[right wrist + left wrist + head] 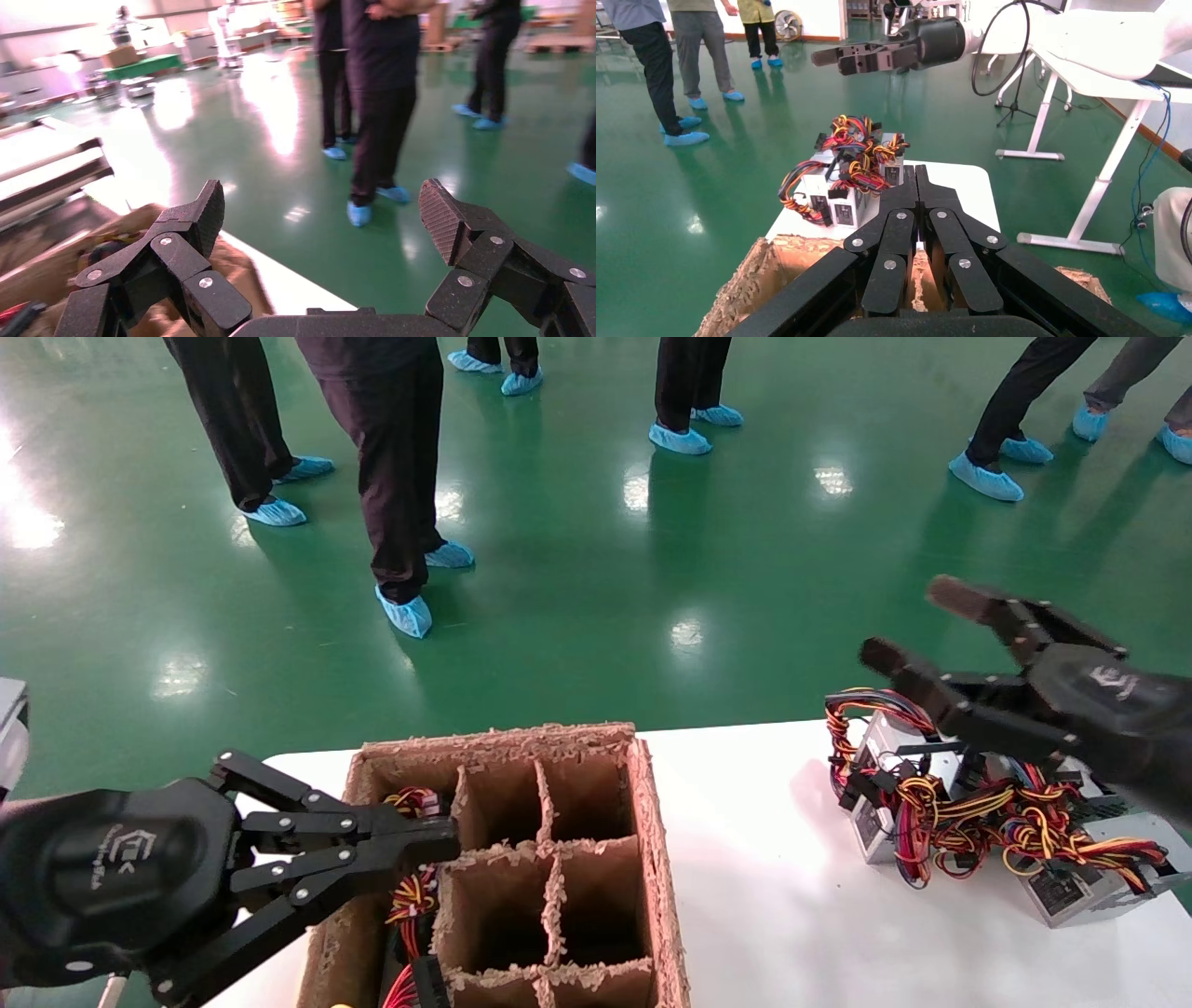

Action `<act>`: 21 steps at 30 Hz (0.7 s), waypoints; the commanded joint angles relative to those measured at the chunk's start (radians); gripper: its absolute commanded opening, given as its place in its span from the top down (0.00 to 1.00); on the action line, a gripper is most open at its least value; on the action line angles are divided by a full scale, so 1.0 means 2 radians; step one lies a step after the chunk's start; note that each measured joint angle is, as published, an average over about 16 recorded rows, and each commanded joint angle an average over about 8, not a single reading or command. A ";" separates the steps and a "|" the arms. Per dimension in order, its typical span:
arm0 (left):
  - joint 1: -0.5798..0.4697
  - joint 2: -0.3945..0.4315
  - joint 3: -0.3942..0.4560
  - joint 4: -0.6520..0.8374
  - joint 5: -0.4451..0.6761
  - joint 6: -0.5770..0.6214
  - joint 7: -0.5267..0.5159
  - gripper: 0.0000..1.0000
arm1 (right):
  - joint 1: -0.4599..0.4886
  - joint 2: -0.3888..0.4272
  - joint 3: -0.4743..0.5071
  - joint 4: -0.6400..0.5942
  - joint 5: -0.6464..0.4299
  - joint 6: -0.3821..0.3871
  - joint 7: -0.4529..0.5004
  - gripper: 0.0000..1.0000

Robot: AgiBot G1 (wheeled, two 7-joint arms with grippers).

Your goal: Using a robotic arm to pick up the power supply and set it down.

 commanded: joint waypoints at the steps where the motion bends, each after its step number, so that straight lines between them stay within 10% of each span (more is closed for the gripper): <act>1: 0.000 0.000 0.000 0.000 0.000 0.000 0.000 0.00 | 0.010 0.001 -0.012 0.003 0.002 -0.013 -0.001 0.00; 21: 0.000 0.000 0.000 0.000 0.000 0.000 0.000 0.00 | 0.114 0.007 -0.130 0.032 0.025 -0.142 -0.010 0.00</act>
